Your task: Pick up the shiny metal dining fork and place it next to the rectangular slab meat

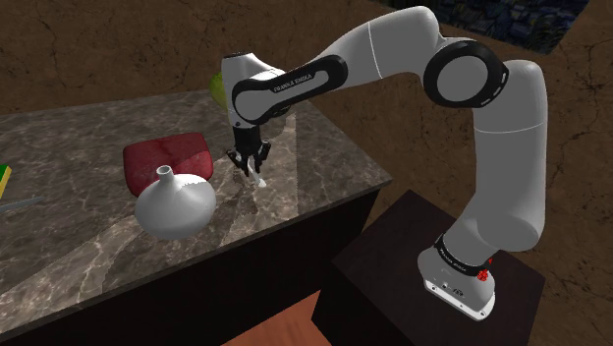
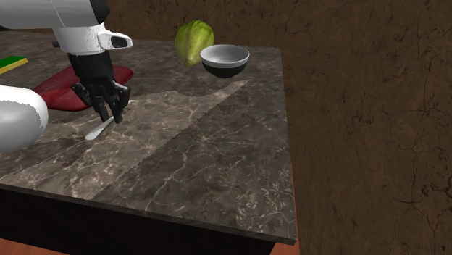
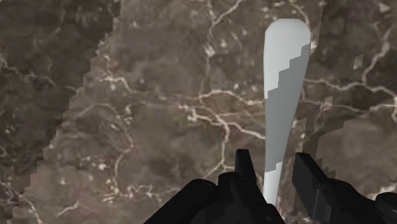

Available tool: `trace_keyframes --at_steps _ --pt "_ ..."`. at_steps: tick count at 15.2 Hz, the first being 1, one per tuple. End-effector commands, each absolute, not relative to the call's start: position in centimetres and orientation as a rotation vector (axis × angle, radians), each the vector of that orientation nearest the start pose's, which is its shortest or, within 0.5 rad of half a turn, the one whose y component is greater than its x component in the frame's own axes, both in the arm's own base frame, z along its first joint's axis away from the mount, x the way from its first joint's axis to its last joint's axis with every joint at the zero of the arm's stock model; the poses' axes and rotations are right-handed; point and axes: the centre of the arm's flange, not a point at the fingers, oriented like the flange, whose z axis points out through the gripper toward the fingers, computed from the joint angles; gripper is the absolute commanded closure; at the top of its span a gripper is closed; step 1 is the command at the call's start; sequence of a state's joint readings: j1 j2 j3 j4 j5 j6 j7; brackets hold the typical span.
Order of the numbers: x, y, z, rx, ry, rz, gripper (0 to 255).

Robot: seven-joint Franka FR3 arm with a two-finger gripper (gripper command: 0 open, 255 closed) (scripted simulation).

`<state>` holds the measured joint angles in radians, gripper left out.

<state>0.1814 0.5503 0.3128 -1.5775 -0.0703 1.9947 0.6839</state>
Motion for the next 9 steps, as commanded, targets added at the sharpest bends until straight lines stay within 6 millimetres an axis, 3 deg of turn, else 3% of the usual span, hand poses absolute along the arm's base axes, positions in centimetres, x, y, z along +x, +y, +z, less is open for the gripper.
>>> trace_keyframes --at_steps 1,4,5,9 --pt "61.21 29.30 32.25 -3.094 0.298 0.224 255" --pt "61.21 29.30 32.25 -3.094 0.298 0.224 255" --pt "61.21 29.30 32.25 -3.094 0.298 0.224 0" --pt "61.21 29.30 32.25 -3.094 0.298 0.224 0"
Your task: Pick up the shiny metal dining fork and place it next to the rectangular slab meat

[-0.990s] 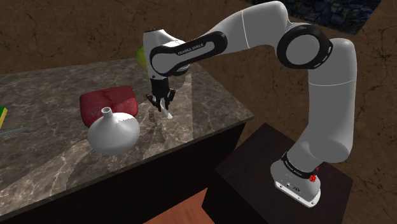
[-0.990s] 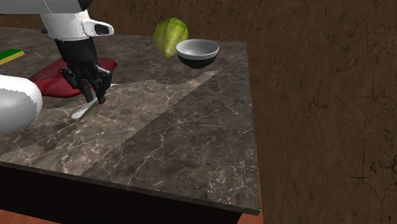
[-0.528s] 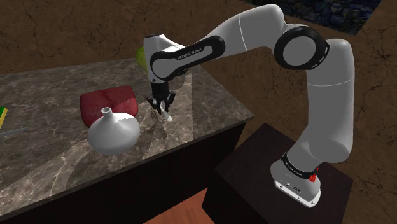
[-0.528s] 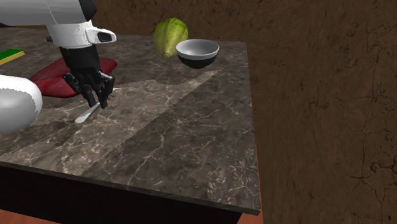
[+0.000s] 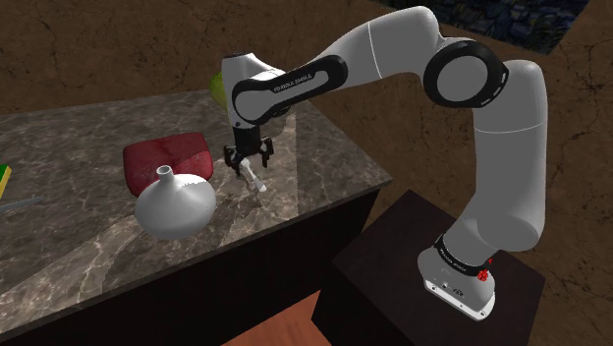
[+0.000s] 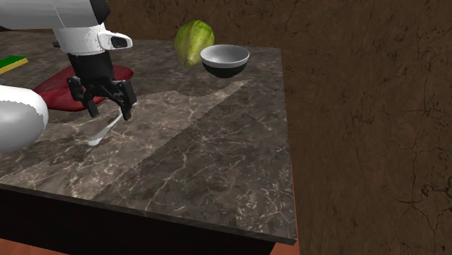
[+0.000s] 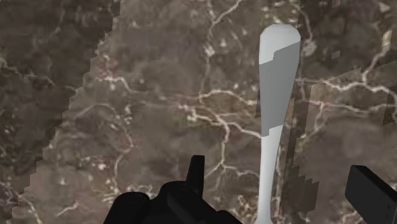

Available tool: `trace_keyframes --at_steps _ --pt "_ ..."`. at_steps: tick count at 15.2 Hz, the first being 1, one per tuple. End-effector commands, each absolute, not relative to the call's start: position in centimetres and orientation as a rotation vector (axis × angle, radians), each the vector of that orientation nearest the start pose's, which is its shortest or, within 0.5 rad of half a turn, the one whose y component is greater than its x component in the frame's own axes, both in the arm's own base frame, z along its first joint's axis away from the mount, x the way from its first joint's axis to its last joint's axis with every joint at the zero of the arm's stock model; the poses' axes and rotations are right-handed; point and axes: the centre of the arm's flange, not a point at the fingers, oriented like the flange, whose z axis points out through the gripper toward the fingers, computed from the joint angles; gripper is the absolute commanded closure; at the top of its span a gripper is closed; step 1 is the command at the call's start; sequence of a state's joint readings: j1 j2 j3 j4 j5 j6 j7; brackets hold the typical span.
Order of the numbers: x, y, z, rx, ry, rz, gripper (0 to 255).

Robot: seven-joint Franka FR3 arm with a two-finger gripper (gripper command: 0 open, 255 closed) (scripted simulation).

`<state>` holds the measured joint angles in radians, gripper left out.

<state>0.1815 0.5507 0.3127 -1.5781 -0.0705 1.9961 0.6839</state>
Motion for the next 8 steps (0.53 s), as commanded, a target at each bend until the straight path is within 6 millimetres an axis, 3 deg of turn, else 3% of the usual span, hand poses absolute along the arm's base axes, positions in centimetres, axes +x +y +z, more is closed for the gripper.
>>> trace_keyframes --at_steps 1,5,8 --pt "61.2 29.3 32.3 -3.094 0.298 0.224 0" --pt "61.9 29.1 37.2 -3.094 0.298 0.224 0" --pt "61.9 29.1 37.2 -3.094 0.298 0.224 0"
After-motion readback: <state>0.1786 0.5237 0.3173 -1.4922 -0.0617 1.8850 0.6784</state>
